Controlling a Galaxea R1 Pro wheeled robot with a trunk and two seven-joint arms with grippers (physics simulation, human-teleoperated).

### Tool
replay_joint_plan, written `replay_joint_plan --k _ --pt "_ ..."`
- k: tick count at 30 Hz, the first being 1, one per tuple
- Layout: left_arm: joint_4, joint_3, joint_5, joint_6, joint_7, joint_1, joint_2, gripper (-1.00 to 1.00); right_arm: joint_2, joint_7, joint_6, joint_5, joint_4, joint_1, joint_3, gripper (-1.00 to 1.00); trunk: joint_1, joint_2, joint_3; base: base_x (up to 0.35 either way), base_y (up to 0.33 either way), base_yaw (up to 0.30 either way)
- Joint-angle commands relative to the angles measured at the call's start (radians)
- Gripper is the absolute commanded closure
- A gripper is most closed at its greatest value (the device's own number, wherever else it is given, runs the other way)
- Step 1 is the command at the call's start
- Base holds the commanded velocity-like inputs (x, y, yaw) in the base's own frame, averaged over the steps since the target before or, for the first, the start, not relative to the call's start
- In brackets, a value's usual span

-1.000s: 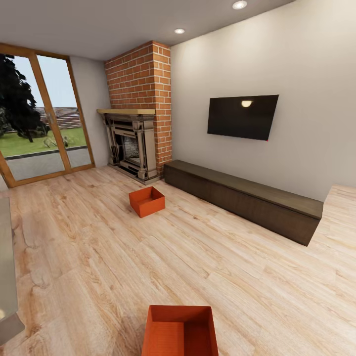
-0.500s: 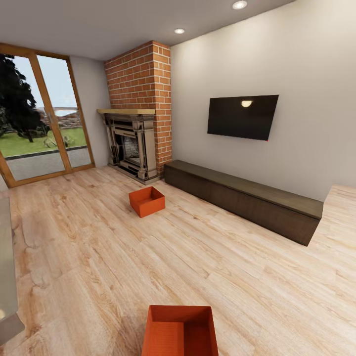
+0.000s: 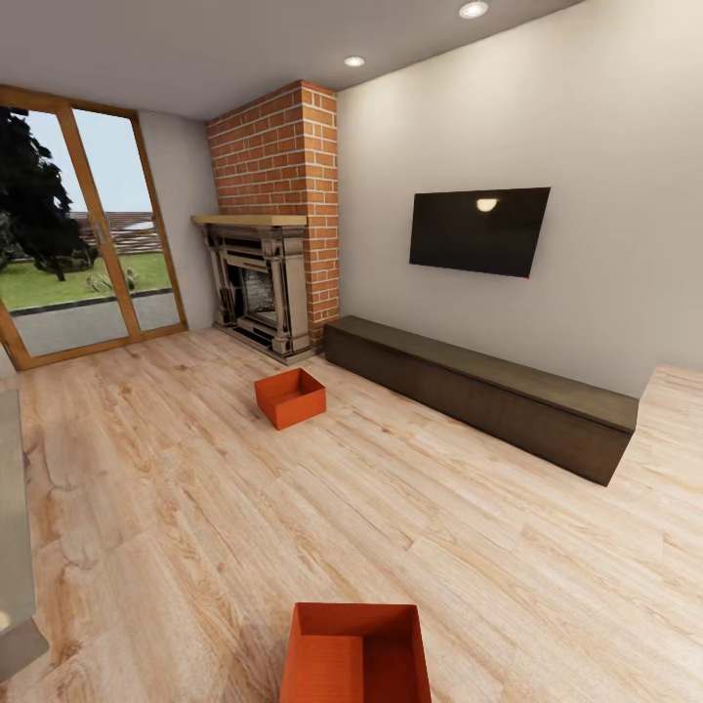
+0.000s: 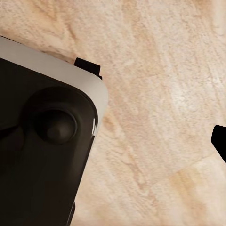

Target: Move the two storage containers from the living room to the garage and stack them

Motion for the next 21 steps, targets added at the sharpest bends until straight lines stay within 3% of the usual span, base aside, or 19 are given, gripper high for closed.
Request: replay_joint_plan --k 1,21 --pt "0.0 0.005 0.007 -0.002 -0.001 0.0 0.0 -1.0 0.0 0.0 -0.006 -0.01 0.003 -0.001 0.009 -1.0 0.0 0.0 -0.001 0.0 0.0 0.0" --pt "0.0 0.005 0.006 -0.003 -0.001 0.0 0.0 -1.0 0.0 0.001 -0.003 -0.01 0.003 -0.001 0.012 -1.0 0.0 0.0 -0.014 0.0 0.0 0.0"
